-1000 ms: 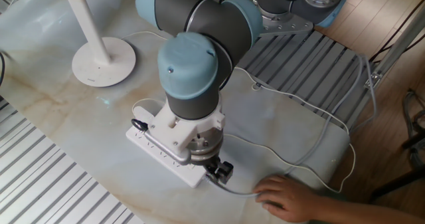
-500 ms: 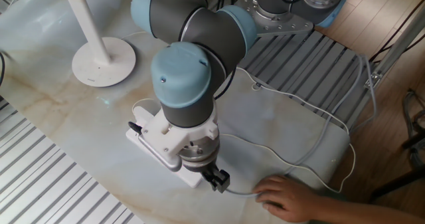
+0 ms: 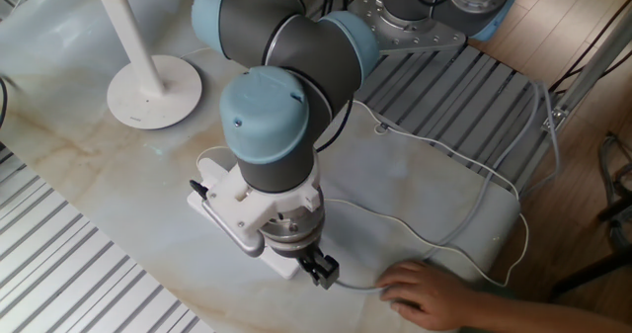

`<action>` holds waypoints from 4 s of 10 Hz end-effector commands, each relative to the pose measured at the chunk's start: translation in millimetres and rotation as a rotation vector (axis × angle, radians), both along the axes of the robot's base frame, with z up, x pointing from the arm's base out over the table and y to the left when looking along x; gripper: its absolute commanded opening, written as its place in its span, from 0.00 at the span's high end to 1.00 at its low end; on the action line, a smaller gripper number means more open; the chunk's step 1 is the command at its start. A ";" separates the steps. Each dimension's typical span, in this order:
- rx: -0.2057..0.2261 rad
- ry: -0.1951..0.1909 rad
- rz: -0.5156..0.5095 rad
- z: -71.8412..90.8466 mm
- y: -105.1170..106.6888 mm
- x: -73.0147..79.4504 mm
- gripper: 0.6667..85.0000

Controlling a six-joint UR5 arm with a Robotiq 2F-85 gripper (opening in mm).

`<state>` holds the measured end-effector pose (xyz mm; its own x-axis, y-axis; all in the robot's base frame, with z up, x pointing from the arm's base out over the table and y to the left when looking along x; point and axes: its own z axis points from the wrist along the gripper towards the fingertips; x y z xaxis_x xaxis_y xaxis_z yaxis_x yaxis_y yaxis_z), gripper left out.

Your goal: Plug in the power cord of the desk lamp, turn on the socket, and light up the desk lamp

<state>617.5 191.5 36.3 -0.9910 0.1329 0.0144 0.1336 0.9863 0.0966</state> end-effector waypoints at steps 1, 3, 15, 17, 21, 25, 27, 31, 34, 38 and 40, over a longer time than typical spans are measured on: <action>-0.011 0.006 -0.023 -0.2 -2.9 -0.1 0.15; -0.026 0.008 -0.035 -2.7 -1.8 0.1 0.16; -0.076 0.020 -0.039 -10.7 -4.4 -6.1 0.19; -0.085 0.024 -0.039 -11.2 -5.4 -8.2 0.19; -0.090 0.026 -0.042 -12.3 -5.2 -9.1 0.21; -0.101 0.026 -0.041 -16.9 -6.2 -10.2 0.23; -0.100 0.019 -0.041 -19.5 -5.5 -7.2 0.23; -0.096 0.008 -0.049 -26.4 -3.0 -2.5 0.23; -0.088 0.006 -0.052 -27.6 -3.1 -3.4 0.23; -0.088 0.006 -0.046 -28.0 -5.3 -3.8 0.23; -0.083 0.011 -0.046 -25.9 -4.1 -4.7 0.23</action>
<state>613.1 185.5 8.1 -0.9849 0.1732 0.0057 0.1732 0.9849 -0.0001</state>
